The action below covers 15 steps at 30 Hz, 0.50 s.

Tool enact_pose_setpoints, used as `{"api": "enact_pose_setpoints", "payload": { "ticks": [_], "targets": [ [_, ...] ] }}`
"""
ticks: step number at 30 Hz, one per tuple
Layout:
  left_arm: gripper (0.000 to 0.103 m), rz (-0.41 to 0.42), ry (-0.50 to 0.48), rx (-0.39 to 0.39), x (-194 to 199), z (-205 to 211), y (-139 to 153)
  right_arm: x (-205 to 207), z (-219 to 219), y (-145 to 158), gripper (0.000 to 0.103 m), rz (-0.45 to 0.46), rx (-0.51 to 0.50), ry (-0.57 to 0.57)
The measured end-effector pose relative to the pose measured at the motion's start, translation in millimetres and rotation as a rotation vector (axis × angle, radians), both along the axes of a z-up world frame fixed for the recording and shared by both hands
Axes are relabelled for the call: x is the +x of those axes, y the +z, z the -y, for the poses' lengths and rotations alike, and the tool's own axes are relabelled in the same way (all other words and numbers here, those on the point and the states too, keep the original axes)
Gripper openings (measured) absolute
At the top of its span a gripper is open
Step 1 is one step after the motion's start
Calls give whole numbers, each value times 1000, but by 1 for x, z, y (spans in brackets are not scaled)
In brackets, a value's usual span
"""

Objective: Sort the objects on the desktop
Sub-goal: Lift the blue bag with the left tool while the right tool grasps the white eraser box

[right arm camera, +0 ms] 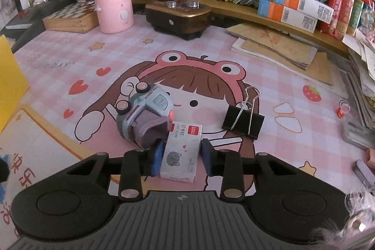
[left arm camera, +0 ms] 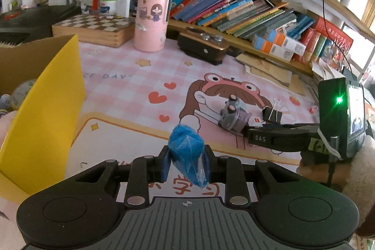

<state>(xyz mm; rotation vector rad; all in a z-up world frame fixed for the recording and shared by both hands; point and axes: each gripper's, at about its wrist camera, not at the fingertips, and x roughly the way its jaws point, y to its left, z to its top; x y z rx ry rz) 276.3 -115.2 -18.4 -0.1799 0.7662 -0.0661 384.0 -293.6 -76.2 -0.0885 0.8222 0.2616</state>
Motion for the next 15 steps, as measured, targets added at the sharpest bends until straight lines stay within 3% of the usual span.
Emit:
{"api": "enact_pose_setpoints", "payload": {
  "ticks": [6,15],
  "targets": [
    [27,16,-12,-10,-1,0,3,-3,2,3,28,-1,2,-13],
    [27,55,-49,-36,-12,-5,16,-34,17,32,28,-6,95,-40]
  ]
}}
